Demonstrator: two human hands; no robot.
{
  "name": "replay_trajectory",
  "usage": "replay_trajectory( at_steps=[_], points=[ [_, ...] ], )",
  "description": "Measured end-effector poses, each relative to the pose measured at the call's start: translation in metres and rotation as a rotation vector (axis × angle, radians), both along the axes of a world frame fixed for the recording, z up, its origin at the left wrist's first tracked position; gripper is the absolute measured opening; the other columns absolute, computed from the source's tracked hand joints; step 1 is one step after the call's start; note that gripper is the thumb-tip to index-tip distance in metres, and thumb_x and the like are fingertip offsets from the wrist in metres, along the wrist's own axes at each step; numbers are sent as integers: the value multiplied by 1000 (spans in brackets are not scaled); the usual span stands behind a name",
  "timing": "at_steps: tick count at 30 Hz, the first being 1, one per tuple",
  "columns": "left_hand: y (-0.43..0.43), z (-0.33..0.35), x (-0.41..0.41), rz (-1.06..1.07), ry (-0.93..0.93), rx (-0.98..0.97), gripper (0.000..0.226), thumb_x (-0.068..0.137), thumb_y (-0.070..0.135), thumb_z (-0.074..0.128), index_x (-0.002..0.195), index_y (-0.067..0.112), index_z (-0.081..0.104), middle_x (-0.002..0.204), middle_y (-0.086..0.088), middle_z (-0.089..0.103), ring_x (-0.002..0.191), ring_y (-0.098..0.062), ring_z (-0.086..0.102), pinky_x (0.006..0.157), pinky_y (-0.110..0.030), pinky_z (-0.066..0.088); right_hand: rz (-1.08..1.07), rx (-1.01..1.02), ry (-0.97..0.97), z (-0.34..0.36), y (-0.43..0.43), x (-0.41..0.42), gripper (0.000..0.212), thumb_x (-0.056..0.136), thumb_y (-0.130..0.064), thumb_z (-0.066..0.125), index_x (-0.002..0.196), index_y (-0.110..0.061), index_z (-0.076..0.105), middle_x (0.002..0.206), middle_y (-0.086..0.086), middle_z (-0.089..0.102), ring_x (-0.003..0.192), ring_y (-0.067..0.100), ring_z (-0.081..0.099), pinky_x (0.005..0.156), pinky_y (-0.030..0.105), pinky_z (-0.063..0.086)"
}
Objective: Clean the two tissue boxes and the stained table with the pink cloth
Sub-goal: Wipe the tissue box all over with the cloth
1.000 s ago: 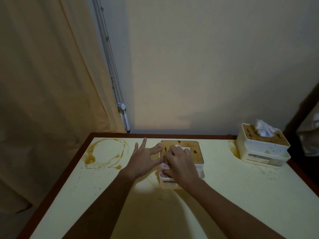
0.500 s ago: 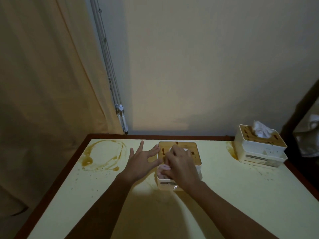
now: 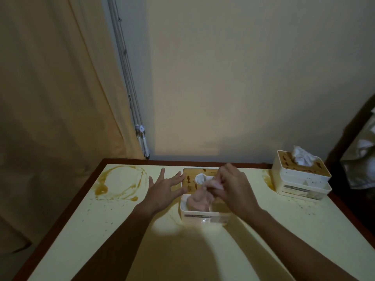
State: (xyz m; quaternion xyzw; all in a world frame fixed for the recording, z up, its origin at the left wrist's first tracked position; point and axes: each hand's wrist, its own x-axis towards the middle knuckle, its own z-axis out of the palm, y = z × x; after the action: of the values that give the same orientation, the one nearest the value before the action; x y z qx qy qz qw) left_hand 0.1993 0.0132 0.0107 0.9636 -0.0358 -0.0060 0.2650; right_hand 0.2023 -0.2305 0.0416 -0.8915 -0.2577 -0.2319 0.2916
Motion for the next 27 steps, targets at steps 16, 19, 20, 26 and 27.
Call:
replay_trajectory(
  at_steps=[16, 19, 20, 26, 27],
  points=[
    [-44, 16, -8, 107, 119, -340, 87, 88, 58, 59, 155, 28, 14, 164, -7, 6, 150, -30, -10, 119, -53, -4, 107, 54, 233, 23, -45, -19, 27, 86, -12, 71, 84, -28, 49, 68, -5, 63, 62, 11, 60, 58, 34, 48],
    [-45, 6, -1, 105, 123, -293, 97, 83, 62, 61, 156, 25, 8, 165, 1, 3, 150, -27, -13, 119, -55, -8, 118, -60, 185, 2, -37, -24, 24, 82, -10, 67, 90, -26, 51, 79, -10, 62, 70, 7, 58, 61, 32, 50],
    [-46, 2, 0, 115, 109, -265, 100, 81, 64, 63, 156, 26, 8, 165, 3, 2, 150, -26, -14, 118, -55, -10, 126, -69, 175, -5, -34, -26, 23, 80, -8, 68, 91, -23, 53, 84, -10, 62, 73, 7, 58, 63, 32, 50],
    [-46, -4, 2, 162, 45, -227, 106, 74, 67, 68, 156, 30, 11, 164, 2, 11, 149, -25, -18, 114, -54, -18, -52, -213, -23, -50, -22, -25, 23, 70, -22, 86, 82, -23, 67, 84, -8, 63, 74, 16, 55, 55, 29, 45],
    [-46, -4, 1, 160, 44, -224, 106, 74, 67, 68, 156, 30, 11, 164, 2, 12, 149, -25, -18, 114, -54, -18, -92, -177, -24, -52, -21, -26, 23, 70, -24, 88, 82, -22, 69, 84, -6, 62, 74, 16, 54, 55, 29, 45]
  ],
)
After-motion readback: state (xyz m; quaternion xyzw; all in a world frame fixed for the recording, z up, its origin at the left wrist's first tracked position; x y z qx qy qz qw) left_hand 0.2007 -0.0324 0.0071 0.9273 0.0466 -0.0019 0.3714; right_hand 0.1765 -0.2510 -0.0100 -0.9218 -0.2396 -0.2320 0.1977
